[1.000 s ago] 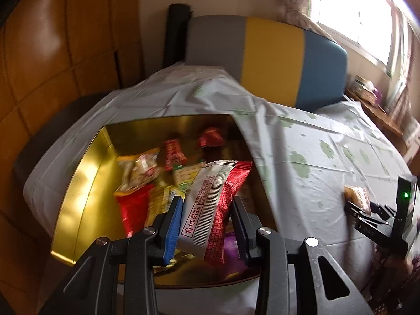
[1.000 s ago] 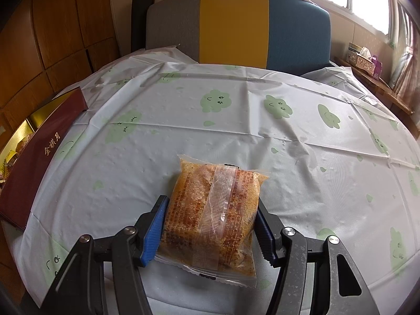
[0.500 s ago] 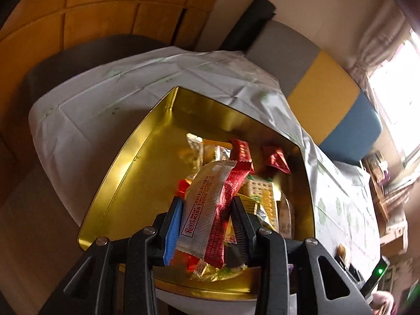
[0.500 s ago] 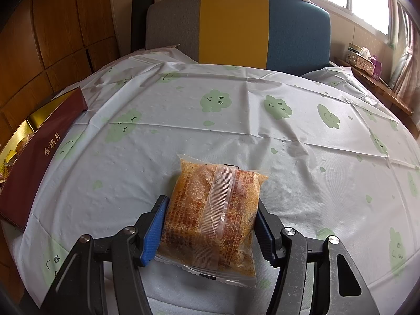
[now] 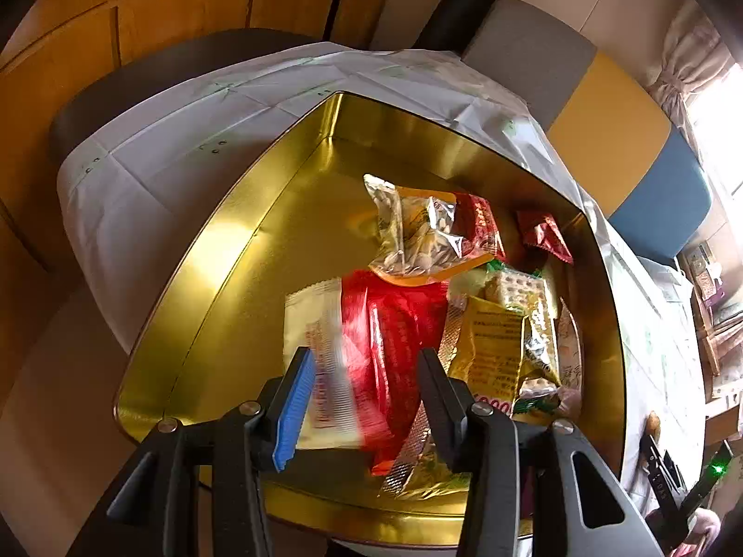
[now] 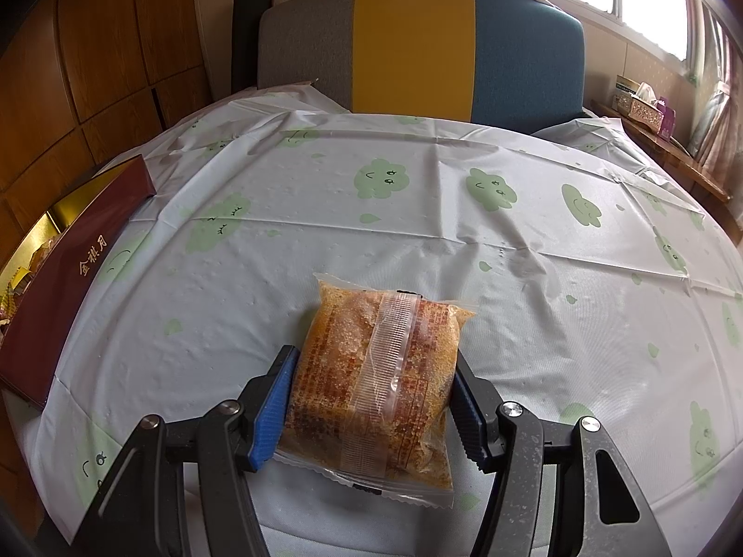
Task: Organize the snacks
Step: 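Carry the wafer bar into the gold tin and open the left tool, then carry the orange cake packet into the gold tin and open the right tool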
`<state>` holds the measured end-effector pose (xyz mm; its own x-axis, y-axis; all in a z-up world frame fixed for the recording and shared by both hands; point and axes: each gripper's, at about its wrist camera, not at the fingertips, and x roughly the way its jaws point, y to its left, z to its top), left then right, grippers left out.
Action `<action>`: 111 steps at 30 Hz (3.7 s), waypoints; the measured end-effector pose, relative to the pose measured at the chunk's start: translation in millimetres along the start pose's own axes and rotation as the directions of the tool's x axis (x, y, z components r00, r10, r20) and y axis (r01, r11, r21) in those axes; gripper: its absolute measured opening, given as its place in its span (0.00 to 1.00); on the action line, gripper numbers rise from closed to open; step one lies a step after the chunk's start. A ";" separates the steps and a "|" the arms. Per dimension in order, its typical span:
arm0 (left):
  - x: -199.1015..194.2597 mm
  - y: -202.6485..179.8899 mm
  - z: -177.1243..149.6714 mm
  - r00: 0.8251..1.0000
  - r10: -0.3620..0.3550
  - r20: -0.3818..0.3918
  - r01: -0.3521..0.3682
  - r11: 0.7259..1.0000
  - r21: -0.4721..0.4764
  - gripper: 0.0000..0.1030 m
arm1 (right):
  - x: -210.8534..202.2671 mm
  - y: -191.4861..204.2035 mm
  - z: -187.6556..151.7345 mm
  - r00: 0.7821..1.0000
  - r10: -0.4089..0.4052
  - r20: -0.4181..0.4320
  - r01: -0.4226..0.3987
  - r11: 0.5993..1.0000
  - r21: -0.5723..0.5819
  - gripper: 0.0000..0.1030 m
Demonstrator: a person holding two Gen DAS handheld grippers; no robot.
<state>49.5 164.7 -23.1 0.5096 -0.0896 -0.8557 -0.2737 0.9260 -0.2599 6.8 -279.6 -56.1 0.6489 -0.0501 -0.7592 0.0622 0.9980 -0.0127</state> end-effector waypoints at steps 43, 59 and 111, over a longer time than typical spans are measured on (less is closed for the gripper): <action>-45.0 -46.7 -37.7 0.973 0.068 0.221 -0.123 0.962 0.243 0.45 | -19.2 27.3 23.2 0.998 0.040 -0.052 -0.041 0.999 -0.021 0.58; -49.3 -24.6 -23.9 0.964 0.085 0.252 -0.132 0.975 0.177 0.45 | -61.3 188.6 87.7 0.924 0.380 -0.035 -0.377 0.892 -0.249 0.58; -57.4 -43.8 -34.2 0.960 0.083 0.268 -0.142 0.967 0.211 0.45 | -7.7 256.8 77.2 0.933 0.347 -0.090 -0.358 0.883 -0.305 0.27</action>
<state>4.4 116.8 22.1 0.6848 0.0888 -0.7233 -0.1652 0.9856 -0.0353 76.3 -26.0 -3.3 0.5587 0.3031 -0.7720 -0.4082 0.9108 0.0621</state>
